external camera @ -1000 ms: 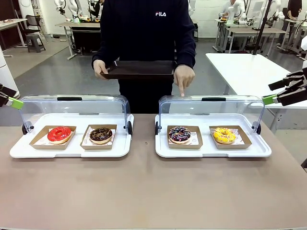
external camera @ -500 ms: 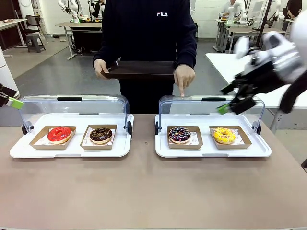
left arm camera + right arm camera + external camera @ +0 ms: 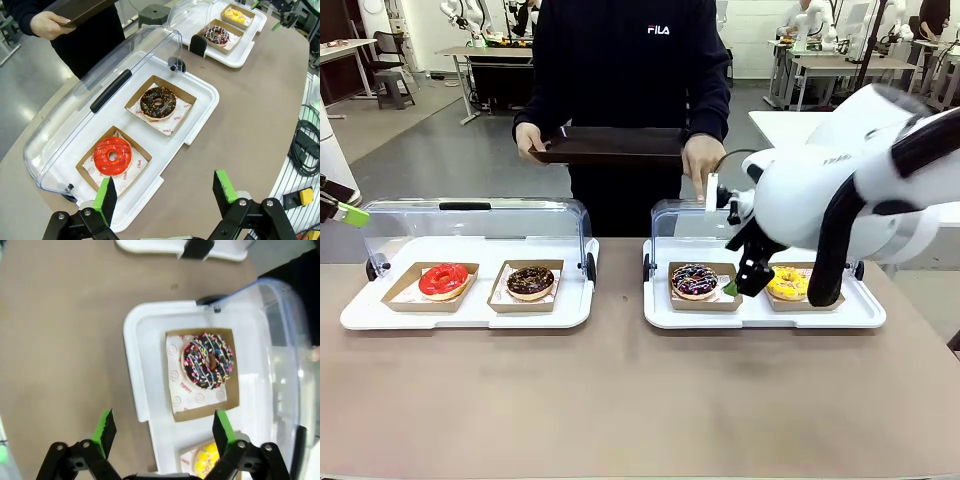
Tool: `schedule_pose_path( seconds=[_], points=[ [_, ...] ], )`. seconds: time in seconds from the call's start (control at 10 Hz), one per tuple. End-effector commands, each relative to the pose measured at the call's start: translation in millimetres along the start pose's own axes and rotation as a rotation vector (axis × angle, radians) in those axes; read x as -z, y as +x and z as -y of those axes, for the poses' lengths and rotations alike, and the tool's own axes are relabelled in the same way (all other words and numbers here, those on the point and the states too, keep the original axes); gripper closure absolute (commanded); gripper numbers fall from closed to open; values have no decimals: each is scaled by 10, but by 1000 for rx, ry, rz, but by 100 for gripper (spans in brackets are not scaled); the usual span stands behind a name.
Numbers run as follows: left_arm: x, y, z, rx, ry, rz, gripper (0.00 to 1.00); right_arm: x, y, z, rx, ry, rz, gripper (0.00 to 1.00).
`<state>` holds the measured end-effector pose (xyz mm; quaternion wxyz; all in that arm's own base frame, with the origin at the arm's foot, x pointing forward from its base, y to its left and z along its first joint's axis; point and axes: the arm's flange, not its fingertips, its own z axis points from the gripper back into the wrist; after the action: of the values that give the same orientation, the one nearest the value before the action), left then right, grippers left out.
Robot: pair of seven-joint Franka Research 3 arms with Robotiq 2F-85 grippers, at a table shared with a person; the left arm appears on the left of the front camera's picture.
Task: Provide the desired donut to the person.
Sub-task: Pick up and lift the Paper togo box containing the Donut pointed at by the person.
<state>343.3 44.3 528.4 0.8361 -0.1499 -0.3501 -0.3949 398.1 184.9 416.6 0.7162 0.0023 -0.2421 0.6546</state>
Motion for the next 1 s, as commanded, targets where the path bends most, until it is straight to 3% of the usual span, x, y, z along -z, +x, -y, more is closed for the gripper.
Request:
schedule_pose_path(
  seconds=[0.0,0.2,0.4,0.9],
  points=[
    [-5,-6,-6,-5,-4,8,0,316,-10,103,-59,-28,-10,0],
    [-5,-6,-6,-5,-4,8,0,548,-126,223,-22,8,14,0],
    [-5,-6,-6,-5,-4,8,0,730,-192,352,-38,33,-57,0],
    [-5,-6,-6,-5,-4,8,0,926,-354,547,1,138,-32,0]
  ],
)
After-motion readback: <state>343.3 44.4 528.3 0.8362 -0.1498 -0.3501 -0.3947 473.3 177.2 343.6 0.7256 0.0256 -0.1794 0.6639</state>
